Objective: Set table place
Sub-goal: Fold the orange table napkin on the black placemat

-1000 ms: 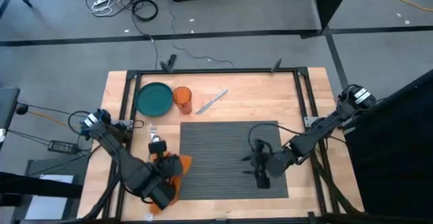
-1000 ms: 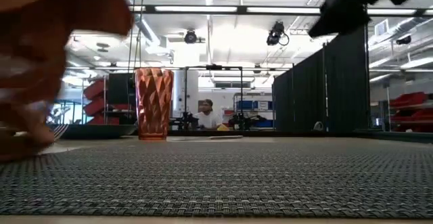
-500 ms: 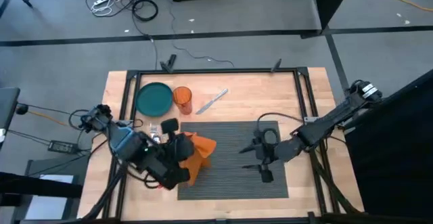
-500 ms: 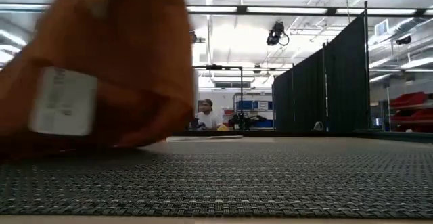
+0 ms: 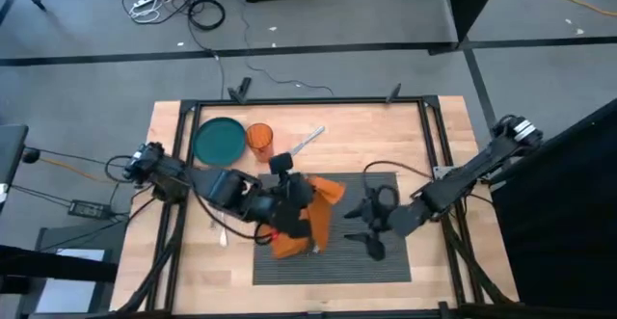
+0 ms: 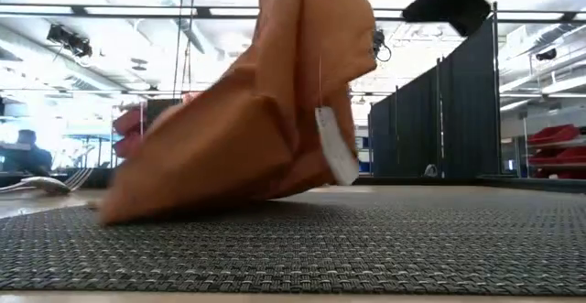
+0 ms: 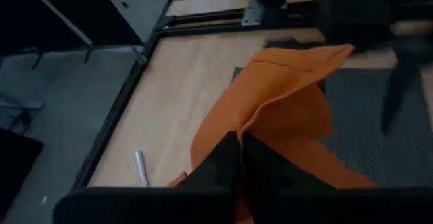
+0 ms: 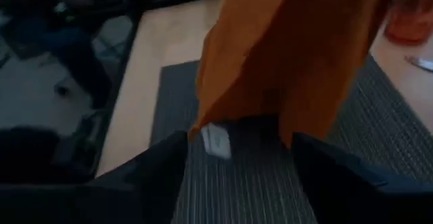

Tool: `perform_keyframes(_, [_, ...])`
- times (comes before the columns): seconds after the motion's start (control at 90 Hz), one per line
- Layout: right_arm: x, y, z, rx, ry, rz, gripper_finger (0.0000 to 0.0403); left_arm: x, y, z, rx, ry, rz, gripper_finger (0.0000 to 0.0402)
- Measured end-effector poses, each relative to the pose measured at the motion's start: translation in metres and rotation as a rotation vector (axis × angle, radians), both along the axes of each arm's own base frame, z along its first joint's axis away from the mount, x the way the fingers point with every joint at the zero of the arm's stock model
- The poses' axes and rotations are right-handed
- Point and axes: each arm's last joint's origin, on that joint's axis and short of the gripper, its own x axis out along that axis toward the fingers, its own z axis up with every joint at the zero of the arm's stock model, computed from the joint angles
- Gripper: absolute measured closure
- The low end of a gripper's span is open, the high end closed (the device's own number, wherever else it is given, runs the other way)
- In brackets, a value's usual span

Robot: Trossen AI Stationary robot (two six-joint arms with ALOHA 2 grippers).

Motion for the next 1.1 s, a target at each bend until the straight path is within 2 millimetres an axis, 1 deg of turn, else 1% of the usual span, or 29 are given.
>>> perform_keyframes(0.133, [0.017, 0.008, -0.024, -0.006, 0.008, -0.011, 0.0173, 0.004, 0.003, 0.002, 0.007, -0.022, -0.005, 0.0402])
perform_keyframes(0.256, [0.028, 0.005, -0.039, 0.007, 0.024, -0.069, 0.0174, 0.004, 0.004, 0.003, 0.018, -0.02, -0.013, 0.0402])
perform_keyframes(0.411, [0.04, 0.003, -0.041, 0.053, -0.044, -0.092, 0.0174, 0.005, 0.003, 0.004, 0.016, -0.033, -0.015, 0.0402])
perform_keyframes(0.533, [0.044, 0.003, -0.04, 0.096, -0.078, -0.054, 0.0189, 0.005, 0.003, 0.004, 0.017, -0.03, -0.016, 0.0402])
perform_keyframes(0.6, [0.044, 0.005, -0.039, 0.102, -0.084, -0.041, 0.0208, 0.005, 0.003, 0.004, 0.017, -0.029, -0.015, 0.0402])
perform_keyframes(0.656, [0.044, 0.005, -0.039, 0.094, -0.088, -0.047, 0.0235, 0.005, 0.004, 0.004, 0.018, -0.029, -0.015, 0.0402])
perform_keyframes(0.722, [0.046, 0.003, -0.037, 0.092, -0.108, -0.057, 0.0287, 0.005, 0.004, 0.004, 0.024, -0.03, -0.015, 0.0402])
perform_keyframes(0.767, [0.047, 0.002, -0.036, 0.074, -0.11, -0.056, 0.0332, 0.005, 0.004, 0.004, 0.03, -0.033, -0.017, 0.0402])
perform_keyframes(0.8, [0.046, 0.001, -0.037, 0.044, -0.1, -0.05, 0.0365, 0.005, 0.004, 0.004, 0.033, -0.03, -0.019, 0.0402])
perform_keyframes(0.844, [0.044, 0.001, -0.038, -0.015, -0.069, -0.03, 0.0386, 0.005, 0.004, 0.004, 0.034, -0.028, -0.019, 0.0402])
perform_keyframes(0.889, [0.04, -0.001, -0.036, -0.042, -0.039, -0.023, 0.0392, 0.005, 0.004, 0.004, 0.036, -0.023, -0.019, 0.0402])
perform_keyframes(0.944, [0.032, -0.005, -0.03, -0.071, -0.001, -0.016, 0.0398, 0.004, 0.004, 0.004, 0.043, -0.016, -0.022, 0.0402])
perform_keyframes(1.022, [0.018, -0.011, -0.014, -0.094, 0.031, -0.018, 0.0401, 0.002, 0.004, 0.005, 0.046, -0.016, -0.027, 0.0402])
perform_keyframes(1.1, [-0.001, -0.019, 0.003, -0.109, 0.058, -0.012, 0.0402, -0.001, 0.003, 0.007, 0.063, -0.007, -0.043, 0.0402])
